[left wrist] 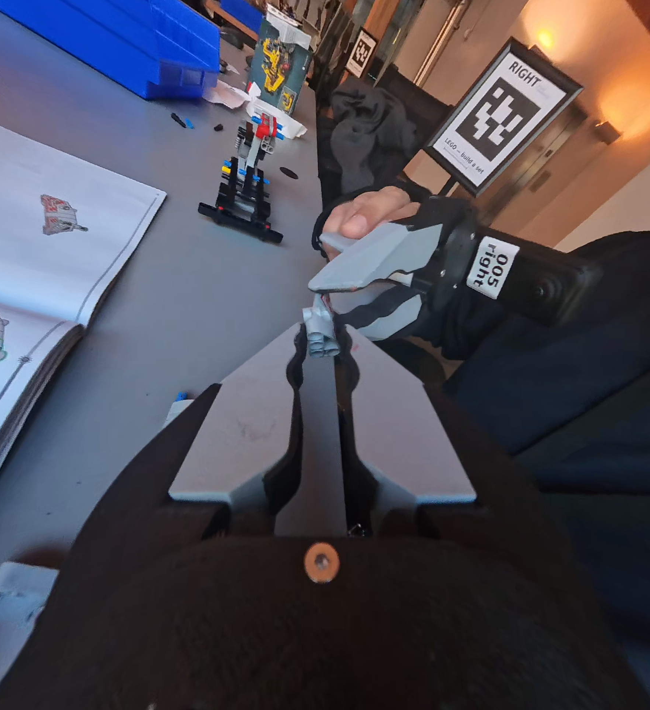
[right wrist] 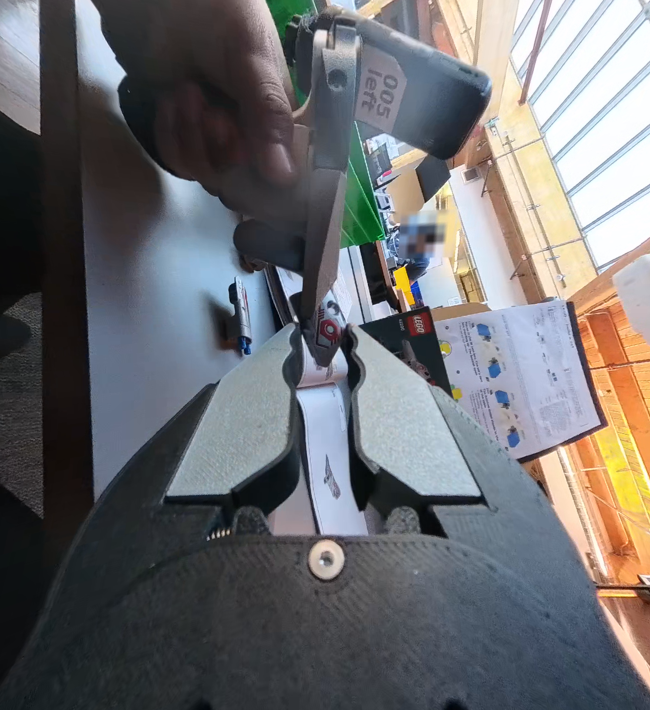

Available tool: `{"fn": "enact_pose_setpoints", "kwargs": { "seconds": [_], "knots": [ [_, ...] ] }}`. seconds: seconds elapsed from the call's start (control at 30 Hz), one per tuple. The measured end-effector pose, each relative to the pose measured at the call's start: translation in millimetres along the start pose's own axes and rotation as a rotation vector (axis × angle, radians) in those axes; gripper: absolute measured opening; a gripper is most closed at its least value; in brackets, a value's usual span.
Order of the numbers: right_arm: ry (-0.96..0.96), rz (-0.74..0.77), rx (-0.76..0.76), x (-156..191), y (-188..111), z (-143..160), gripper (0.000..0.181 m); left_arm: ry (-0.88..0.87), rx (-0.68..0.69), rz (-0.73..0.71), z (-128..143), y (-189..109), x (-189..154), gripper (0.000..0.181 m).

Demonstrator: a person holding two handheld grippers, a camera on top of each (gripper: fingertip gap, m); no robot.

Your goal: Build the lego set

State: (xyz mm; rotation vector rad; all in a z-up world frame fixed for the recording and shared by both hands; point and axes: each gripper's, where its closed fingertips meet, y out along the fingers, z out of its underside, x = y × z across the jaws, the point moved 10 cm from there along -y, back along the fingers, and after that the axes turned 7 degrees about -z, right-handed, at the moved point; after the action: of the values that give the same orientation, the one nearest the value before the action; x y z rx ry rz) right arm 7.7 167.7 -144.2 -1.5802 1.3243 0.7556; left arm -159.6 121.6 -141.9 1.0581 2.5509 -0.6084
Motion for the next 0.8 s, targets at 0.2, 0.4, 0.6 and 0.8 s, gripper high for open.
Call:
{"fn": "enact_pose_setpoints", "kwargs": {
  "seconds": [0.2, 0.4, 0.6, 0.8],
  "knots": [
    [0.223, -0.168, -0.033, -5.3, 6.7, 17.8, 0.017, 0.284, 0.060, -0.155, -0.7, -4.8, -1.9, 0.013],
    [0.731, -0.455, -0.199, -29.3, 9.1, 44.5, 0.027, 0.616, 0.150, -0.311, 2.2, -0.7, -11.8, 0.013],
    [0.831, -0.566, -0.167, -24.2, 21.5, 49.7, 0.023, 0.502, 0.163, -0.270, 5.7, 3.9, -10.0, 0.013],
    [0.812, -0.637, -0.073, -12.4, 28.1, 50.9, 0.005, 0.204, 0.071, -0.171, 1.2, -5.6, 6.1, 0.013]
  ]
}}
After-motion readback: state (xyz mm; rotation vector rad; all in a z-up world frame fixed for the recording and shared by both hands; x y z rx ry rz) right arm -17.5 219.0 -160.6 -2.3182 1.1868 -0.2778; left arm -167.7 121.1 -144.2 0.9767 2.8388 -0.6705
